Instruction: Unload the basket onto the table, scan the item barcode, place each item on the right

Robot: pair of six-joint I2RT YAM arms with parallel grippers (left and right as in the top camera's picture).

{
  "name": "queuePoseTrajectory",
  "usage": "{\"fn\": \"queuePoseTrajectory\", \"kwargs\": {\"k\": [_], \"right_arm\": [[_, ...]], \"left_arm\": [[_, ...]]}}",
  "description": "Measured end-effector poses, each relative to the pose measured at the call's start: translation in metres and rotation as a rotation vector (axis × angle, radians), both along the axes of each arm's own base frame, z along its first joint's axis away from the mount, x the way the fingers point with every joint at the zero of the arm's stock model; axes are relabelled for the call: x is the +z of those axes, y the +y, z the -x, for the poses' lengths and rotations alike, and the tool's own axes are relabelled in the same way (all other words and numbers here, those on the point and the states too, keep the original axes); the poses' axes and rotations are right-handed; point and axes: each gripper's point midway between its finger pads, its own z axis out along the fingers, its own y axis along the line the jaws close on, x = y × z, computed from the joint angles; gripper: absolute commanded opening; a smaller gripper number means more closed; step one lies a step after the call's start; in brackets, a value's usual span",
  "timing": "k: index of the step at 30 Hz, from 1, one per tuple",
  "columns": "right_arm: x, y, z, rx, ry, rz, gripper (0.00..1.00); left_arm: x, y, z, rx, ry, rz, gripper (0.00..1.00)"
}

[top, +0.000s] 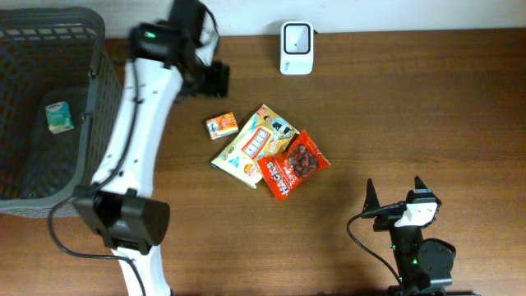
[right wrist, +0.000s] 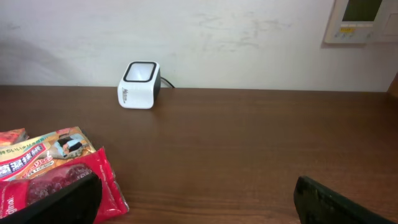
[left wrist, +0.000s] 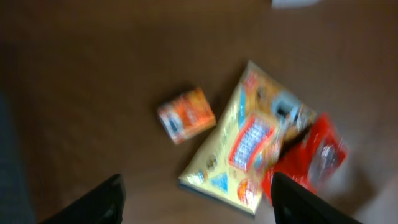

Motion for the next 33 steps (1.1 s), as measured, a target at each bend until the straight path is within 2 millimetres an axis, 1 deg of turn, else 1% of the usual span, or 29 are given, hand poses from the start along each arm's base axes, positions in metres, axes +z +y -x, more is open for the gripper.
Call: {"fn": "queuePoseTrajectory", "kwargs": {"k": [1,2,3,5,6,8,10,11,12,14,16,17,18,20,21,22,23,24,25,28,30,32,33], "right_arm": [[0.000,0.000,0.000,0.000,0.000,0.000,0.98],[0.000,0.000,0.000,0.000,0.000,0.000,0.98],[0.000,0.000,0.000,0.000,0.000,0.001,0.98],[0.000,0.000,0.000,0.000,0.000,0.000,0.98],[0.000,0.000,0.000,0.000,0.000,0.000,0.98],[0.000,0.000,0.000,0.000,0.000,0.000,0.98],[0.000,0.000,0.000,0.000,0.000,0.001,0.98],[0.000,0.000,0.000,0.000,0.000,0.000,0.98],[0.000,0.000,0.000,0.000,0.000,0.000,0.98],[0.000,0.000,0.000,0.000,0.000,0.000,0.98],[0.000,0.000,0.000,0.000,0.000,0.000,0.98],[0.000,0.000,0.000,0.000,0.000,0.000,0.98],[0.000,0.000,0.000,0.000,0.000,0.000,0.98],[0.000,0.000,0.000,0.000,0.000,0.000,0.99],[0.000,0.000,0.000,0.000,0.000,0.000,0.98],[0.000,0.000,0.000,0.000,0.000,0.000,0.98],[0.000,0.000,0.000,0.000,0.000,0.001,0.98],[0.000,0.000,0.000,0.000,0.000,0.000,0.98],[0.000,0.000,0.000,0.000,0.000,0.000,0.98],[0.000,0.000,0.000,0.000,0.000,0.000,0.98],[0.000,0.000,0.000,0.000,0.000,0.000,0.99],[0.000,0.000,0.000,0.000,0.000,0.000,0.98],[0.000,0.000,0.000,0.000,0.000,0.000,0.98]], "left_arm": [[0.016,0.007,-0.002,0.017,-0.039,-0.003,0.75],[0.046,0.022,-0.007,0.053,-0.122,-0.011,0.75],[0.062,0.038,-0.007,0.089,-0.159,-0.032,0.75],[0.095,0.075,-0.007,0.185,-0.256,-0.091,0.75],[0.104,0.089,-0.006,0.220,-0.281,-0.117,0.75],[0.122,0.131,-0.001,0.330,-0.330,-0.192,0.75],[0.129,0.172,0.005,0.434,-0.341,-0.260,0.74],[0.129,0.186,0.007,0.469,-0.338,-0.280,0.74],[0.127,0.207,0.010,0.519,-0.327,-0.307,0.75],[0.123,0.236,0.014,0.584,-0.308,-0.338,0.74],[0.117,0.266,0.019,0.655,-0.284,-0.360,0.71],[0.115,0.278,0.022,0.685,-0.276,-0.362,0.67],[0.110,0.292,0.024,0.723,-0.262,-0.366,0.68],[0.100,0.311,0.027,0.768,-0.234,-0.366,0.69],[0.095,0.317,0.027,0.780,-0.222,-0.360,0.69],[0.082,0.326,0.026,0.793,-0.189,-0.336,0.68],[0.074,0.330,0.025,0.797,-0.170,-0.326,0.68],[0.060,0.333,0.021,0.793,-0.138,-0.305,0.68],[0.050,0.334,0.018,0.790,-0.117,-0.295,0.67],[0.017,0.340,0.002,0.784,-0.065,-0.280,0.63],[-0.003,0.343,-0.006,0.780,-0.031,-0.274,0.64],[-0.031,0.346,-0.013,0.774,0.022,-0.267,0.66],[-0.041,0.347,-0.015,0.772,0.043,-0.267,0.67]]}}
